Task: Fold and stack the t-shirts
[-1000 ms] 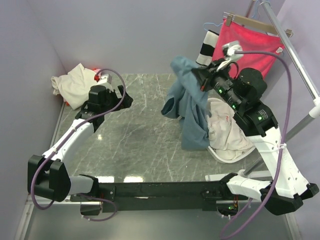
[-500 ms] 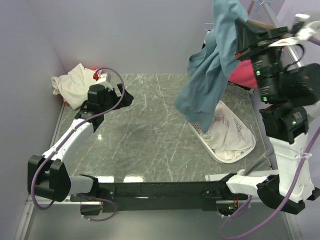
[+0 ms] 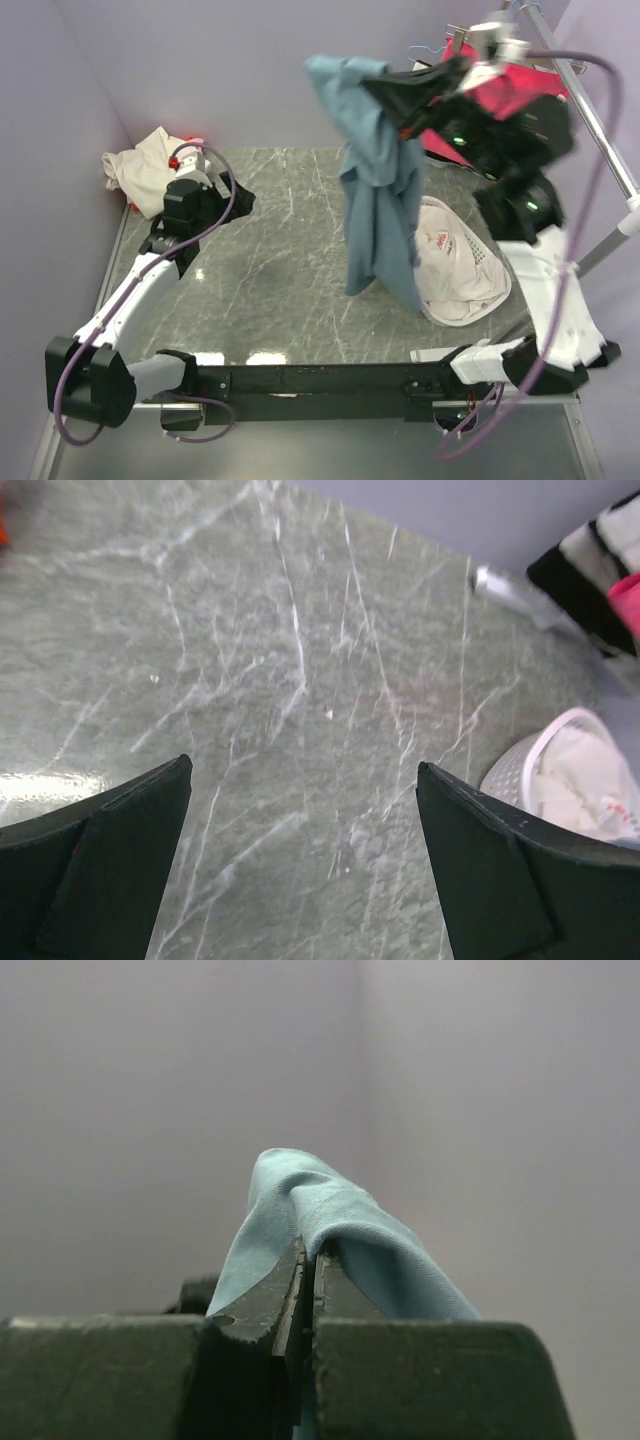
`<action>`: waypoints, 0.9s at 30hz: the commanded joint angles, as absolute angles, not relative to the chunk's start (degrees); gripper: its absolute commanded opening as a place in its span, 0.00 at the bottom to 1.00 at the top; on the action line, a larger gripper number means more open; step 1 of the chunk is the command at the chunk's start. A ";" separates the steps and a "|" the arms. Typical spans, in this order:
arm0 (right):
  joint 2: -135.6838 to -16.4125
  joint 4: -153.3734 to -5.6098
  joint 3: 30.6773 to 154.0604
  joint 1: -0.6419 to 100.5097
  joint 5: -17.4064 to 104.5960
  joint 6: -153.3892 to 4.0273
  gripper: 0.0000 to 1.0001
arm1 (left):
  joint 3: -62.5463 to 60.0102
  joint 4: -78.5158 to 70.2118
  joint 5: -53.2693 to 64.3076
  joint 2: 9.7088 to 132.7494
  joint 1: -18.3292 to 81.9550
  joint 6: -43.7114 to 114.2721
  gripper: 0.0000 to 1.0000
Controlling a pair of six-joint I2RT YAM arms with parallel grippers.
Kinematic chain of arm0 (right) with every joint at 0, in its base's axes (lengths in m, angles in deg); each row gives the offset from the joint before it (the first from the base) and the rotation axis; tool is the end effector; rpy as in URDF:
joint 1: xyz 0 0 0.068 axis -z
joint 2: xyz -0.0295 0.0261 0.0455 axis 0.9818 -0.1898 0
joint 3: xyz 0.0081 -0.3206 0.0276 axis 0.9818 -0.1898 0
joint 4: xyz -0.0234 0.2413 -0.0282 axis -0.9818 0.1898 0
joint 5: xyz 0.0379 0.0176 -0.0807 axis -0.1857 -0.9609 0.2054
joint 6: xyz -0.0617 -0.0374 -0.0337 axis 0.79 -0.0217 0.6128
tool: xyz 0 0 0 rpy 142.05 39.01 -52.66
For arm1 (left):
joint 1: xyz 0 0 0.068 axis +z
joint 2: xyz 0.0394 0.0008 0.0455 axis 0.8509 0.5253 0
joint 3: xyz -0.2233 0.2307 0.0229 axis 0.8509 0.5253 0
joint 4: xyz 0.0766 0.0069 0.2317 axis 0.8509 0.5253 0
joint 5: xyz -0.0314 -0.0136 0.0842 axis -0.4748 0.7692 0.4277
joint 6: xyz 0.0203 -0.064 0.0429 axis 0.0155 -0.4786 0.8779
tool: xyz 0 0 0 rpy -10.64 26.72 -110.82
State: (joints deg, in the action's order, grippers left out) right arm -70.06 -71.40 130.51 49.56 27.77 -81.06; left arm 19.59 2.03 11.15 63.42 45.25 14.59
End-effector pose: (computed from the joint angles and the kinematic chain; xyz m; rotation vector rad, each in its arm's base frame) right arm 0.1579 0.1207 0.6742 -0.5322 1.0034 0.8806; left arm 0.2603 -0.0636 0.3486 -0.2975 1.9459 -0.5693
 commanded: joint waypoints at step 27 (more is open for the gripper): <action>-91.29 -56.97 89.52 51.81 47.29 -91.07 0.87 | 20.98 -0.29 11.41 60.95 46.18 13.99 0.99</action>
State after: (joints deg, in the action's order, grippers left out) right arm -89.07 -56.32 93.70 51.47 50.37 -89.62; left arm 21.78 1.61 12.96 60.73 45.91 13.19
